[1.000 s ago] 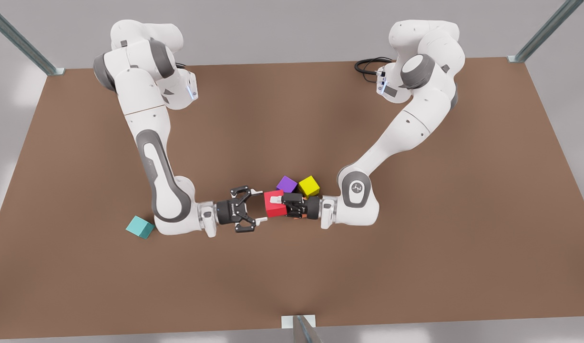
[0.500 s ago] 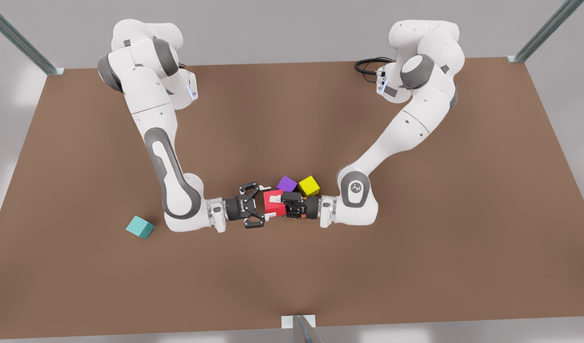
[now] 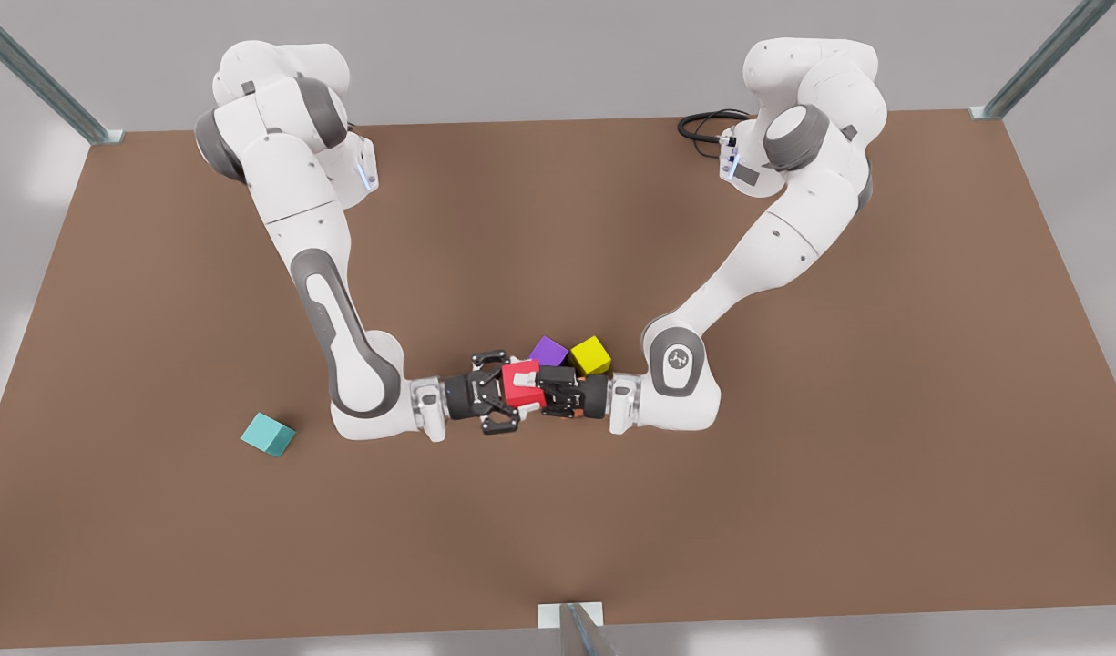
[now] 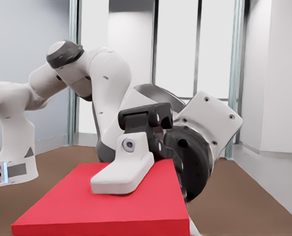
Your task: Pick up red wooden cube and pass to hand red wooden cube and place in blue wooden cube
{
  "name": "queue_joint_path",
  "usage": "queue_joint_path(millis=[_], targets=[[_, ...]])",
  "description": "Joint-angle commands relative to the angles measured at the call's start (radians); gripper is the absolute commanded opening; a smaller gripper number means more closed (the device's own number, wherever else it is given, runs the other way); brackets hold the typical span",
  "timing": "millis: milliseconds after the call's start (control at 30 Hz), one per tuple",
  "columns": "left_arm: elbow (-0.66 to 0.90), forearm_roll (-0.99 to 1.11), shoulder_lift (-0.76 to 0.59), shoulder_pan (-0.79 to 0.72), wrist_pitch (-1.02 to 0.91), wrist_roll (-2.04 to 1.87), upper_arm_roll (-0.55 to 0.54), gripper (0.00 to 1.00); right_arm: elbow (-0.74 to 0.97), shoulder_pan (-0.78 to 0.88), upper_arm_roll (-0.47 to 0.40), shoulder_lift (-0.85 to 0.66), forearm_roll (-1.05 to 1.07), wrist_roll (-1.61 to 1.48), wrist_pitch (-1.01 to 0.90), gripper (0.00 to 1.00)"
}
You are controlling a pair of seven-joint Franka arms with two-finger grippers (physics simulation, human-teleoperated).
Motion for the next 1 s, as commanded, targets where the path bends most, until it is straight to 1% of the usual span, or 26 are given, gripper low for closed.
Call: queue_joint_path(millis=[0, 33, 67, 267, 333, 400, 433, 467, 500, 533, 567, 600, 633, 667, 700, 733, 767, 800, 833, 867, 900, 967], targets=[[0.001, -0.012, -0.001, 0.000, -0.010, 0.055, 0.000, 0.68, 0.001, 0.001, 0.002, -0.002, 0.009, -0.023, 0.015, 0.42], [0.001, -0.012, 0.005, 0.000, -0.010, 0.055, 0.000, 0.98, 0.001, 0.000, 0.002, -0.002, 0.009, -0.023, 0.015, 0.42], [0.001, -0.012, 0.005, 0.000, -0.010, 0.055, -0.002, 1.00, -0.001, -0.002, 0.002, -0.002, 0.009, -0.023, 0.015, 0.42], [-0.001, -0.017, 0.001, 0.022, -0.021, 0.054, 0.000, 1.00, 0.001, -0.008, 0.002, -0.002, 0.005, -0.020, 0.015, 0.43], [-0.031, -0.014, -0.016, 0.107, -0.105, 0.052, -0.006, 1.00, -0.001, -0.030, 0.002, -0.004, -0.005, -0.017, 0.005, 0.43], [-0.079, -0.002, -0.044, 0.221, -0.231, 0.049, -0.006, 1.00, -0.009, -0.066, 0.000, -0.019, -0.025, -0.017, -0.007, 0.42], [-0.107, 0.027, -0.059, 0.299, -0.301, 0.049, -0.005, 1.00, -0.064, -0.097, -0.001, -0.060, -0.047, -0.022, -0.014, 0.42], [-0.107, 0.121, -0.059, 0.374, -0.370, 0.014, -0.006, 1.00, -0.098, -0.141, -0.009, -0.096, -0.134, -0.009, -0.039, 0.42], [-0.091, 0.311, -0.105, 0.456, -0.449, -0.115, -0.006, 1.00, -0.142, -0.192, -0.010, -0.145, -0.266, 0.026, -0.039, 0.42], [0.004, 0.620, -0.160, 0.528, -0.637, -0.267, 0.000, 1.00, -0.217, -0.241, -0.029, -0.218, -0.425, 0.113, -0.041, 0.42], [0.120, 0.918, -0.190, 0.565, -0.827, -0.362, -0.013, 1.00, -0.266, -0.281, -0.056, -0.284, -0.596, 0.221, -0.048, 0.42], [0.177, 1.140, -0.248, 0.562, -0.921, -0.455, -0.014, 1.00, -0.262, -0.310, -0.098, -0.312, -0.776, 0.343, -0.086, 0.42], [0.177, 1.310, -0.329, 0.560, -1.007, -0.623, -0.016, 1.00, -0.256, -0.309, -0.191, -0.378, -0.985, 0.527, -0.201, 0.42], [0.174, 1.408, -0.406, 0.536, -1.077, -0.727, -0.017, 1.00, -0.245, -0.310, -0.219, -0.425, -1.160, 0.601, -0.219, 0.42], [0.176, 1.440, -0.449, 0.525, -1.131, -0.756, -0.017, 1.00, -0.237, -0.307, -0.248, -0.447, -1.253, 0.616, -0.217, 0.42], [0.171, 1.440, -0.508, 0.535, -1.160, -0.767, -0.026, 1.00, -0.231, -0.309, -0.257, -0.461, -1.381, 0.647, -0.145, 0.42], [0.102, 1.350, -0.637, 0.383, -1.121, -0.733, 0.191, 1.00, -0.237, -0.303, -0.257, -0.458, -1.455, 0.664, -0.039, 0.42], [-0.045, 1.160, -0.782, 0.105, -0.998, -0.640, 0.636, 1.00, -0.245, -0.298, -0.253, -0.455, -1.538, 0.739, 0.033, 0.42], [-0.133, 1.156, -0.844, -0.066, -0.924, -0.637, 0.831, 1.00, -0.248, -0.292, -0.254, -0.442, -1.568, 0.750, 0.120, 0.42], [-0.212, 1.138, -0.912, -0.148, -0.860, -0.631, 0.940, 1.00, -0.274, -0.286, -0.254, -0.438, -1.590, 0.793, 0.200, 0.42], [-0.295, 1.137, -0.975, -0.265, -0.806, -0.637, 1.050, 1.00, -0.279, -0.281, -0.251, -0.435, -1.619, 0.873, 0.216, 0.42], [-0.280, 1.109, -0.969, -0.216, -0.835, -0.635, 0.998, 1.00, -0.277, -0.264, -0.251, -0.403, -1.621, 0.948, 0.332, 0.41]])
